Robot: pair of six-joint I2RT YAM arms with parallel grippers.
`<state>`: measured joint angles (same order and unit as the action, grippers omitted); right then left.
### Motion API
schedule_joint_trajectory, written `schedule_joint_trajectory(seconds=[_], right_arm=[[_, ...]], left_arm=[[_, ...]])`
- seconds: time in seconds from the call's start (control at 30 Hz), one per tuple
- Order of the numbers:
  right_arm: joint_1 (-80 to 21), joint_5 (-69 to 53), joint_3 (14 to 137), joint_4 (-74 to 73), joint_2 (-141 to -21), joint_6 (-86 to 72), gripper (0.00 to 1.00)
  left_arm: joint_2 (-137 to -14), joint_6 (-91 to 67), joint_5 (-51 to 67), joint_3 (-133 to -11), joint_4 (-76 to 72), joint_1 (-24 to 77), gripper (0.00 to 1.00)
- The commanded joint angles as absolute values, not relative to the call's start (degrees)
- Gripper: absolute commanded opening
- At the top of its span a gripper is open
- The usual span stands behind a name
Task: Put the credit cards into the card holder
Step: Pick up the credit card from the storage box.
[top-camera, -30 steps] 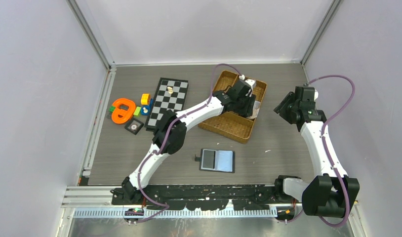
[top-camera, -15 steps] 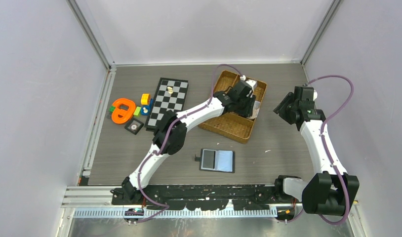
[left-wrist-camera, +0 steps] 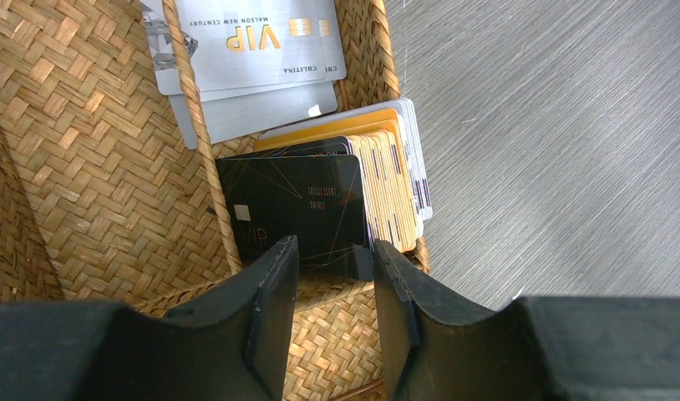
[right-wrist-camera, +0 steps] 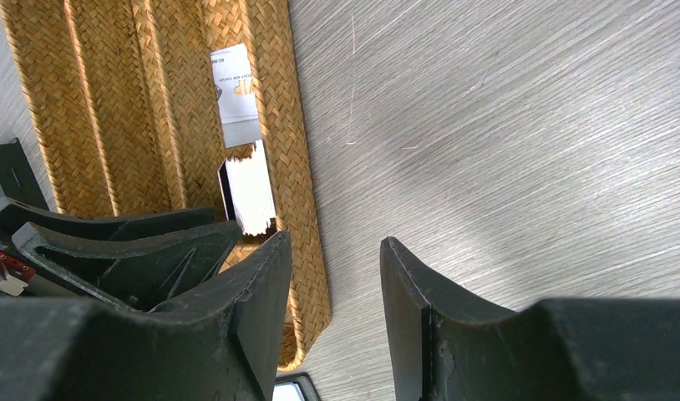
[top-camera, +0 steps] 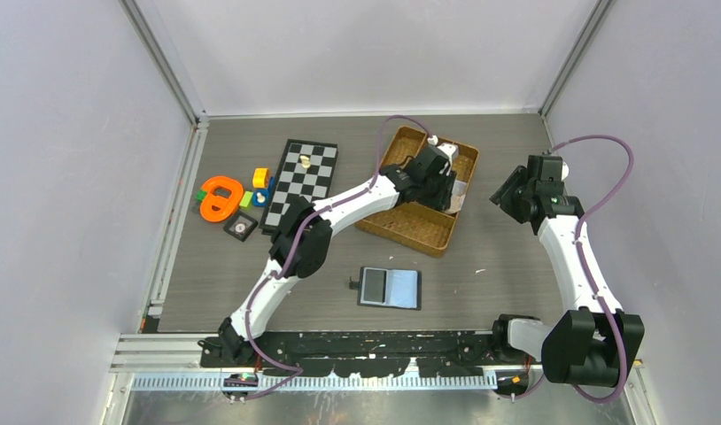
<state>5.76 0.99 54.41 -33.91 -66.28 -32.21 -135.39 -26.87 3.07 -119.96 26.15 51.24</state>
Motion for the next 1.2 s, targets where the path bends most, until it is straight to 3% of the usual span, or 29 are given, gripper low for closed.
schedule_joint_trajectory(seconds=[0.0, 0.13, 0.47, 1.17], right_arm=[[6.0, 0.9, 54.5, -32.3, -66.4, -31.8, 0.48], [6.0, 0.9, 54.5, -32.4, -66.5, -31.8, 0.48], [6.0, 1.1, 54.5, -32.3, -66.7, -31.8, 0.48], [6.0, 0.8, 53.9, -31.4, -67.2, -31.8, 0.48]], left_arm=[[-131.7, -26.4, 0.9, -118.9, 25.5, 50.1, 0.39], [-131.6, -26.4, 0.6, -118.5, 25.3, 49.9, 0.37], [-131.4, -26.3, -4.8, -119.7, 27.4, 49.9, 0.2], [-130.2, -16.6, -15.4, -121.3, 30.5, 51.4, 0.2]])
